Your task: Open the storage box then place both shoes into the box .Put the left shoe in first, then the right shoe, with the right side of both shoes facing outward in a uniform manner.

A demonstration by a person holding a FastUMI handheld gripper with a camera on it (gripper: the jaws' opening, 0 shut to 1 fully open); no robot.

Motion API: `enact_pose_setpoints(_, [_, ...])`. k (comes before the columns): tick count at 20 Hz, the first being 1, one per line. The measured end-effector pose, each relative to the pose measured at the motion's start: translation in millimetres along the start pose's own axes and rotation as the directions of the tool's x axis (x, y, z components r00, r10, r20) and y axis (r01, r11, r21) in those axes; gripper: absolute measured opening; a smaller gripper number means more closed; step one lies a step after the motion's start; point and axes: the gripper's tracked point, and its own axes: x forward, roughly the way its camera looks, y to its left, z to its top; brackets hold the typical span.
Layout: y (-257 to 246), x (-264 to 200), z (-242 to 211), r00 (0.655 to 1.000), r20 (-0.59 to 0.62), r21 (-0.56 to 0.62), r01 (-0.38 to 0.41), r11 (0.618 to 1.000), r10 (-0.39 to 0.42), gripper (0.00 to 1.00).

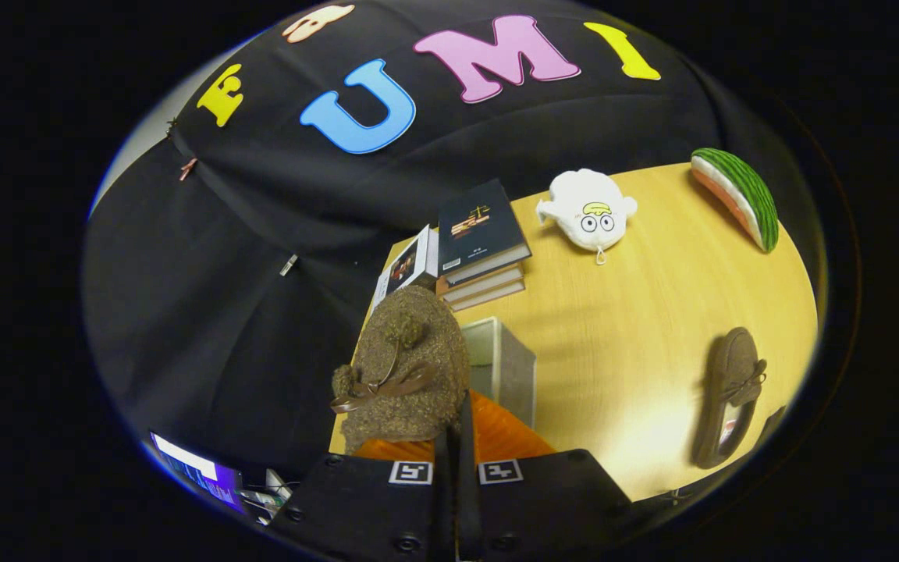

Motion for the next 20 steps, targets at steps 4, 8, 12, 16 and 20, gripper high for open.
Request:
enact_pose_setpoints(4, [21, 32, -24, 0.993, -0.102, 0.024, 0.064, 0.998, -0.061, 0.07])
enact_pose_setpoints(8, [25, 61, -46, 0.974, -0.179, 0.071, 0.152, 0.986, -0.137, 0.07])
enact_pose_setpoints(12, [25, 78, -58, 0.963, -0.212, 0.067, 0.187, 0.980, -0.169, 0.07])
enact_pose_setpoints(16, [23, 94, -67, 0.953, -0.234, 0.053, 0.211, 0.976, -0.193, 0.08])
enact_pose_setpoints(20, [22, 104, -74, 0.945, -0.258, 0.047, 0.218, 0.975, -0.199, 0.08])
